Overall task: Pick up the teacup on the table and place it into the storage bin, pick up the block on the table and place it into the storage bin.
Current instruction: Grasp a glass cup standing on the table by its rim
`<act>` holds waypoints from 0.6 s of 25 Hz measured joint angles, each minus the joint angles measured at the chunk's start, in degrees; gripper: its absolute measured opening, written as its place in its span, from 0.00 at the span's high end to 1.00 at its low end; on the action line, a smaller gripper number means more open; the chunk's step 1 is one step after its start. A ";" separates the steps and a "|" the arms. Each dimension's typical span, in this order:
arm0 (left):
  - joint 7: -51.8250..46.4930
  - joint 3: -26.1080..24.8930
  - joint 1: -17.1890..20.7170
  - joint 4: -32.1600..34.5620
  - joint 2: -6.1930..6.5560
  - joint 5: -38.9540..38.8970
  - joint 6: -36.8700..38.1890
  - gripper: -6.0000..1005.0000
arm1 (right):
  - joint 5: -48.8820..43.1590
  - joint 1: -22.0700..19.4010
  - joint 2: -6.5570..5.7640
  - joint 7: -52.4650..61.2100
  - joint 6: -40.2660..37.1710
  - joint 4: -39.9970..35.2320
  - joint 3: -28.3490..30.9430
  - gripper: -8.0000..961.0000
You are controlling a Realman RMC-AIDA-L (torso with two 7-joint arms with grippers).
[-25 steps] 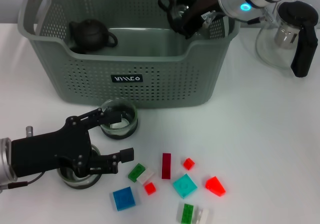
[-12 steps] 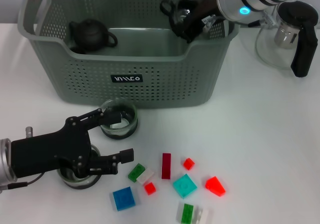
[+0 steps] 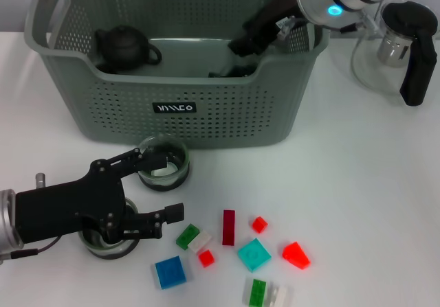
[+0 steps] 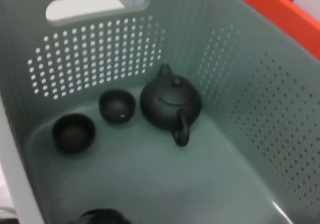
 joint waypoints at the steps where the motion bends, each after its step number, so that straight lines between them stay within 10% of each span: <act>1: 0.00 -0.01 0.00 0.00 0.00 0.00 0.00 0.13 | 0.00 -0.01 0.00 0.02 -0.12 -0.50 0.00 0.56; 15: 0.00 -0.22 0.39 0.60 0.00 0.00 -0.01 0.14 | 10.95 -7.57 0.20 -0.18 -9.24 -24.12 1.72 0.21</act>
